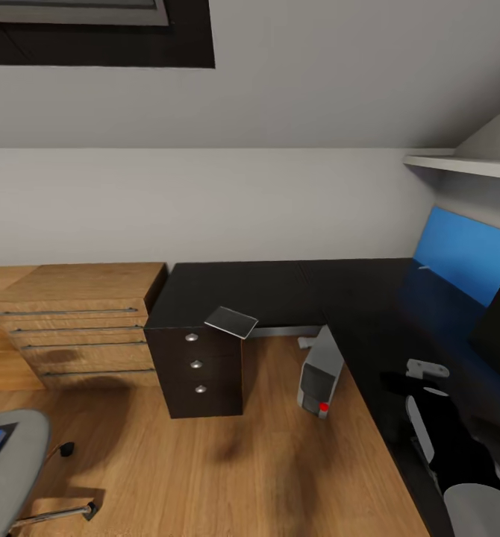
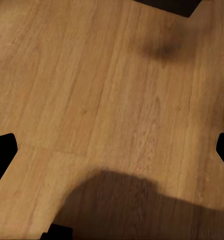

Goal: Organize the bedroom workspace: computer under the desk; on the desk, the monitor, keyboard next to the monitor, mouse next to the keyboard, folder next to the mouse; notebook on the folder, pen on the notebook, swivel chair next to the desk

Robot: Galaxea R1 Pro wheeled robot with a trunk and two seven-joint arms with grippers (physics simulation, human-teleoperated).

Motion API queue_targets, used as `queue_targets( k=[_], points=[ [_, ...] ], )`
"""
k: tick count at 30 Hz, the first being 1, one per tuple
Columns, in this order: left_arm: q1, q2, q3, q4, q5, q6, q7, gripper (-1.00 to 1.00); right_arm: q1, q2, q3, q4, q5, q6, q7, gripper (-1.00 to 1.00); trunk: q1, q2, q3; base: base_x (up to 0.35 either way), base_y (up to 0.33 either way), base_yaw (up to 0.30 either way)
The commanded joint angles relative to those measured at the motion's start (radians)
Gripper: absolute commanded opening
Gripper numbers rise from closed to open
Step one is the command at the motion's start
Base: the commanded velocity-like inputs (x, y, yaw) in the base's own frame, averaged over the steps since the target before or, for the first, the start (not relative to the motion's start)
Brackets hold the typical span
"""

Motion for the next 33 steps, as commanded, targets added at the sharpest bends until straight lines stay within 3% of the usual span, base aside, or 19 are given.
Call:
queue_targets(
  k=[1, 12, 21, 23, 28, 33],
  points=[
    [-0.001, 0.000, 0.008, 0.001, 0.005, -0.001, -0.010, 1.00, 0.000, 0.000, 0.001, -0.002, -0.003, 0.005, -0.004, 1.00, 0.000, -0.001, -0.002, 0.000, 0.000, 0.232],
    [-0.001, 0.000, 0.008, 0.001, 0.004, 0.000, -0.009, 1.00, 0.000, 0.009, 0.003, 0.001, -0.002, 0.004, -0.003, 1.00, 0.000, -0.001, -0.010, 0.000, 0.000, 0.238],
    [-0.001, 0.000, 0.009, 0.001, 0.003, 0.001, -0.008, 1.00, 0.001, 0.090, 0.008, 0.008, 0.012, -0.030, -0.002, 1.00, 0.000, -0.001, -0.017, 0.000, 0.000, 0.239],
    [-0.001, 0.000, 0.009, 0.001, 0.003, 0.001, -0.009, 1.00, 0.001, 0.114, 0.008, 0.016, 0.029, -0.056, -0.002, 1.00, 0.000, -0.001, -0.019, 0.000, 0.000, 0.240],
    [-0.001, 0.001, 0.009, 0.001, 0.005, 0.001, -0.008, 1.00, 0.003, 0.165, 0.009, 0.078, 0.135, -0.112, -0.002, 1.00, 0.000, -0.001, -0.023, 0.000, 0.000, 0.240],
    [-0.001, 0.001, 0.009, 0.001, 0.005, 0.001, -0.008, 1.00, 0.003, 0.211, 0.010, 0.145, 0.190, -0.189, -0.001, 1.00, 0.000, -0.001, -0.026, 0.000, 0.000, 0.240]
  ],
)
